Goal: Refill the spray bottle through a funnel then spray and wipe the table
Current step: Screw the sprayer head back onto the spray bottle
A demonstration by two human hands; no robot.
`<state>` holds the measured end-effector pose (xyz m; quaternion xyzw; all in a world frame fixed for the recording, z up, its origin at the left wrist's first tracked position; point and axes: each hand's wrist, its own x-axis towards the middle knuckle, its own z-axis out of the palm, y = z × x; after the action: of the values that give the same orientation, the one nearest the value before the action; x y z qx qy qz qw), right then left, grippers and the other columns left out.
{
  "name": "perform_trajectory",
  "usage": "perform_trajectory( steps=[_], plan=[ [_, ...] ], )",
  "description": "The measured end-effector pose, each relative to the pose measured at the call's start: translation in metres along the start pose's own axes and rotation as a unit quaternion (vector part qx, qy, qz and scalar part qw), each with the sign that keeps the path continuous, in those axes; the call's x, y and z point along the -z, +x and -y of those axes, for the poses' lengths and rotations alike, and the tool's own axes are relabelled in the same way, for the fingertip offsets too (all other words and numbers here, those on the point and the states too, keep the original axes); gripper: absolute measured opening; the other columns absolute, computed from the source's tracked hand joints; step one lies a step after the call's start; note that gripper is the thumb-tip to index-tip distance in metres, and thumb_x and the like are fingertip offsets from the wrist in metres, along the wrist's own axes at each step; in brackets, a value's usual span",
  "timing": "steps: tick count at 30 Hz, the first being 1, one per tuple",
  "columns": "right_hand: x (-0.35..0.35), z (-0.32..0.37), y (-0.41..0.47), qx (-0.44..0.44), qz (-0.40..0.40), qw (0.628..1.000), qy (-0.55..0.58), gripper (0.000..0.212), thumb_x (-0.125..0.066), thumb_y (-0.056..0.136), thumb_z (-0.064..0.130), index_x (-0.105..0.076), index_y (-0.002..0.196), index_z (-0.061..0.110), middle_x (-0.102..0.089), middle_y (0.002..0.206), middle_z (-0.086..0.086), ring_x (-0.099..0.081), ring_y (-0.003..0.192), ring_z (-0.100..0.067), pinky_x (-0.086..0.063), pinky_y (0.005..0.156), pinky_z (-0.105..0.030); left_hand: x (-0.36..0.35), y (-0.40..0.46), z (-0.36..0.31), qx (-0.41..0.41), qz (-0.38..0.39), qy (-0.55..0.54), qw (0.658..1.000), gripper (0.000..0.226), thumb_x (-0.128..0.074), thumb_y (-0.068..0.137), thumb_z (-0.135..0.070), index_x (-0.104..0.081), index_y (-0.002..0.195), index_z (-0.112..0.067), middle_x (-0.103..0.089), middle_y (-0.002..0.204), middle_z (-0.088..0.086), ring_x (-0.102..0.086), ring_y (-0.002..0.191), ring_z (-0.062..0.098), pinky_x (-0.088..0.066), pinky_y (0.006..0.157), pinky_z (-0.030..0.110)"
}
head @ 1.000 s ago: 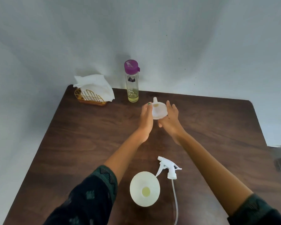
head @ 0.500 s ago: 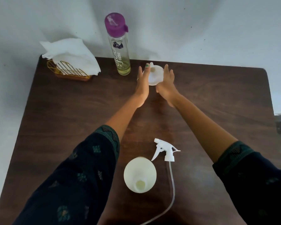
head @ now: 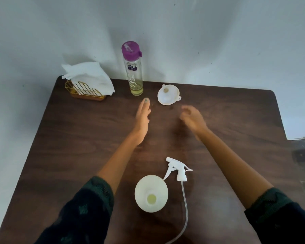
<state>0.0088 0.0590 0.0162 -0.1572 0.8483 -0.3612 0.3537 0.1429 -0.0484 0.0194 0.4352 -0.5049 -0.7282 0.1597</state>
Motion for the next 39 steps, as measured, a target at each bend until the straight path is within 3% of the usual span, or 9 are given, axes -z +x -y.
perform_trajectory(
  steps=[3, 7, 13, 17, 24, 29, 34, 36, 39],
  plan=[
    [0.008, -0.023, -0.035, 0.01, 0.016, 0.994, -0.104, 0.034, -0.053, 0.091, 0.017, -0.058, 0.124, 0.01, -0.06, 0.129, -0.007, -0.055, 0.118, -0.023, -0.039, 0.091, -0.025, 0.019, -0.048, 0.013, -0.005, -0.013, 0.03, 0.999, 0.049, -0.031, 0.102, -0.037, -0.032, 0.148, -0.02, -0.042, 0.149, 0.001, -0.043, 0.133, 0.02, -0.029, 0.113, 0.043],
    [0.013, -0.054, -0.088, -0.023, 0.009, 0.977, -0.213, 0.046, -0.054, 0.091, 0.035, -0.051, 0.129, 0.009, -0.058, 0.129, -0.014, -0.054, 0.118, -0.031, -0.043, 0.096, -0.035, 0.043, -0.113, 0.045, -0.008, -0.046, 0.054, 0.997, 0.039, -0.03, 0.103, -0.033, -0.048, 0.137, -0.022, -0.054, 0.139, 0.0, -0.052, 0.124, 0.017, -0.036, 0.106, 0.039],
    [-0.002, -0.081, -0.141, -0.047, 0.072, 0.968, -0.236, 0.069, -0.059, 0.084, 0.051, -0.034, 0.136, 0.015, -0.058, 0.129, -0.011, -0.056, 0.115, -0.031, -0.046, 0.091, -0.038, 0.058, -0.191, 0.087, 0.018, -0.038, 0.063, 0.997, 0.029, -0.032, 0.103, -0.027, -0.053, 0.123, -0.031, -0.054, 0.134, -0.003, -0.051, 0.122, 0.013, -0.038, 0.102, 0.033],
    [-0.017, -0.088, -0.153, -0.061, 0.042, 0.975, -0.211, 0.074, -0.064, 0.072, 0.06, -0.035, 0.125, 0.017, -0.059, 0.102, -0.001, -0.066, 0.091, -0.031, -0.054, 0.085, -0.042, 0.057, -0.213, 0.095, 0.025, -0.032, 0.07, 0.997, 0.034, -0.032, 0.103, -0.029, -0.049, 0.132, -0.029, -0.052, 0.134, -0.012, -0.045, 0.129, 0.011, -0.035, 0.105, 0.034],
    [-0.03, -0.098, -0.158, -0.037, 0.002, 0.996, -0.076, 0.043, -0.068, 0.076, 0.028, -0.042, 0.107, 0.016, -0.062, 0.104, -0.007, -0.069, 0.075, -0.029, -0.058, 0.076, -0.042, 0.062, -0.224, 0.103, 0.017, -0.057, 0.155, 0.986, 0.039, -0.032, 0.102, -0.042, -0.043, 0.138, -0.033, -0.045, 0.142, -0.011, -0.042, 0.133, 0.013, -0.031, 0.114, 0.046],
    [-0.013, -0.091, -0.163, -0.064, 0.018, 0.997, 0.046, 0.035, -0.069, 0.078, 0.018, -0.048, 0.105, 0.01, -0.065, 0.101, -0.012, -0.069, 0.052, -0.024, -0.06, 0.051, -0.031, 0.064, -0.243, 0.102, 0.039, -0.142, 0.133, 0.98, 0.018, -0.042, 0.1, -0.036, -0.052, 0.111, -0.027, -0.058, 0.118, -0.003, -0.061, 0.088, 0.009, -0.044, 0.084, 0.032],
    [0.018, -0.062, -0.167, -0.03, 0.013, 0.989, 0.143, 0.034, -0.072, 0.081, 0.017, -0.047, 0.104, 0.01, -0.068, 0.097, -0.021, -0.068, 0.058, -0.027, -0.057, 0.05, -0.03, 0.065, -0.28, 0.068, 0.082, 0.046, 0.177, 0.98, 0.037, -0.044, 0.1, -0.026, -0.071, 0.09, -0.003, -0.068, 0.066, 0.004, -0.06, 0.056, 0.013, -0.046, 0.052, 0.015],
    [0.029, -0.042, -0.17, 0.004, 0.004, 0.988, 0.156, 0.037, -0.072, 0.082, 0.019, -0.047, 0.106, 0.011, -0.068, 0.096, -0.019, -0.069, 0.062, -0.027, -0.058, 0.051, -0.03, 0.058, -0.289, 0.051, 0.117, 0.145, 0.21, 0.96, 0.043, -0.044, 0.1, -0.03, -0.07, 0.097, 0.004, -0.07, 0.064, 0.0, -0.059, 0.049, 0.005, -0.04, 0.047, 0.01],
    [0.039, -0.01, -0.175, 0.062, -0.002, 0.985, 0.161, 0.039, -0.072, 0.082, 0.021, -0.046, 0.11, 0.012, -0.069, 0.093, -0.015, -0.07, 0.061, -0.025, -0.059, 0.053, -0.029, 0.052, -0.286, 0.037, 0.143, 0.236, 0.276, 0.921, 0.046, -0.047, 0.095, -0.046, -0.074, 0.099, -0.009, -0.073, 0.075, 0.001, -0.058, 0.055, 0.006, -0.035, 0.057, 0.016]
  ],
)
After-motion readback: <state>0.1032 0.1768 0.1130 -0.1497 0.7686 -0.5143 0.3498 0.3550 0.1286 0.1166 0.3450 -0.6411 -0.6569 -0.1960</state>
